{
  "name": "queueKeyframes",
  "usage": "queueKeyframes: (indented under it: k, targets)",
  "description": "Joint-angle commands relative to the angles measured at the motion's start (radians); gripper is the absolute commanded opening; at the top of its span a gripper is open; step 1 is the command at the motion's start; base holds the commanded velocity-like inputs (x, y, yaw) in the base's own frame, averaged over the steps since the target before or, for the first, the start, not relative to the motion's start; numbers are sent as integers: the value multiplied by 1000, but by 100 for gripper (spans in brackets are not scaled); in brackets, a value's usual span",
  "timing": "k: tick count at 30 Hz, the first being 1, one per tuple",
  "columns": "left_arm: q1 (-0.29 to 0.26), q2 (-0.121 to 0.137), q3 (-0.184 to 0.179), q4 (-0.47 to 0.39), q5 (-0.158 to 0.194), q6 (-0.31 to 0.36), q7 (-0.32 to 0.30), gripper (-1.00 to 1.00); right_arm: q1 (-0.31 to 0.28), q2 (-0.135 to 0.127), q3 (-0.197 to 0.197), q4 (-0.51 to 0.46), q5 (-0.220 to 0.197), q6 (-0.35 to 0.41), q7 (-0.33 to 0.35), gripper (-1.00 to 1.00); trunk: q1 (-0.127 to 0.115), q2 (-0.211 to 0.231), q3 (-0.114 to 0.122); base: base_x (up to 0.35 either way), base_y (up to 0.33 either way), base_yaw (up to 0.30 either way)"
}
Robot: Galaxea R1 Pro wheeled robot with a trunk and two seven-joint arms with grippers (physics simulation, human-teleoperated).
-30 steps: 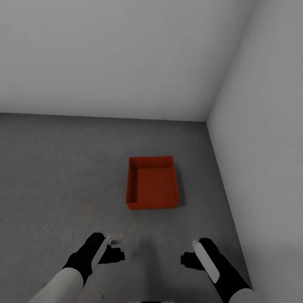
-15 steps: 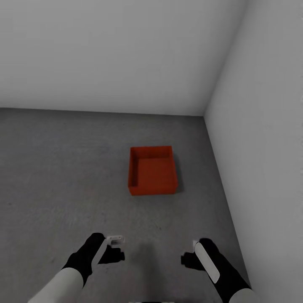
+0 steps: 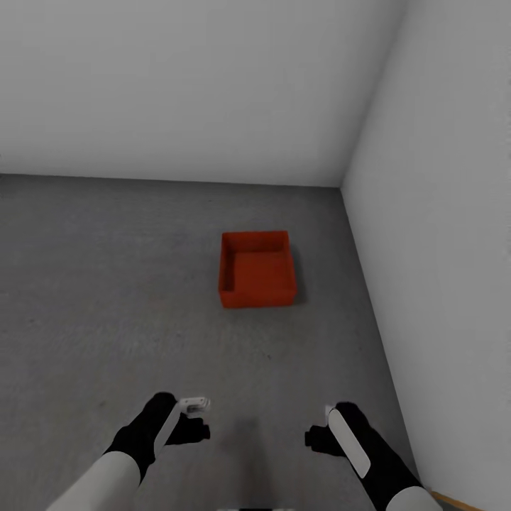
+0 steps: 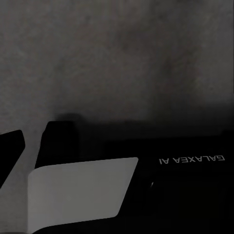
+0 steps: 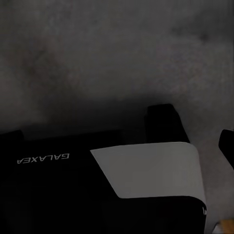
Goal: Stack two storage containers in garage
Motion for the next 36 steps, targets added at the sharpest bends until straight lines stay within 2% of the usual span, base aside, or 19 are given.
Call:
queueKeyframes:
  k: [1,12,20,23,26,27,30,31,33,36]
  targets:
    - [0,0,-1,-1,8,5,4,100,0,0,2,0,-10,1,-11,100,-1,0,-1,-338,0,0]
    - [0,0,-2,-1,8,5,3,100,1,0,2,-1,-10,1,-9,100,-1,0,-1,-327,0,0]
    - [0,0,0,-1,9,5,2,100,1,0,2,6,-13,1,-9,100,-1,0,-1,-63,0,0]
    - [0,0,1,-1,10,5,1,100,1,0,2,52,-13,1,-9,100,-1,0,-1,-6,0,0]
    - [5,0,0,-1,10,4,1,100,2,0,2,144,-12,-11,-8,100,-1,0,-1,-2,0,0]
    - [14,0,-1,-1,10,4,1,100,4,0,2,168,-11,-37,-7,100,-1,0,-1,0,0,0]
    - [79,0,-1,-3,10,-1,0,100,6,1,15,209,-10,-204,-7,100,-1,0,-1,0,0,0]
    - [93,0,-1,-4,10,-2,0,100,6,1,24,212,-9,-235,-7,100,-1,0,-1,0,0,0]
    - [143,-1,-1,-8,10,-8,-1,100,6,1,83,221,-9,-335,-7,100,-1,0,-1,0,0,0]
    - [181,0,0,-11,10,-55,-1,100,6,1,185,225,-9,-426,-6,100,-1,0,-1,0,0,0]
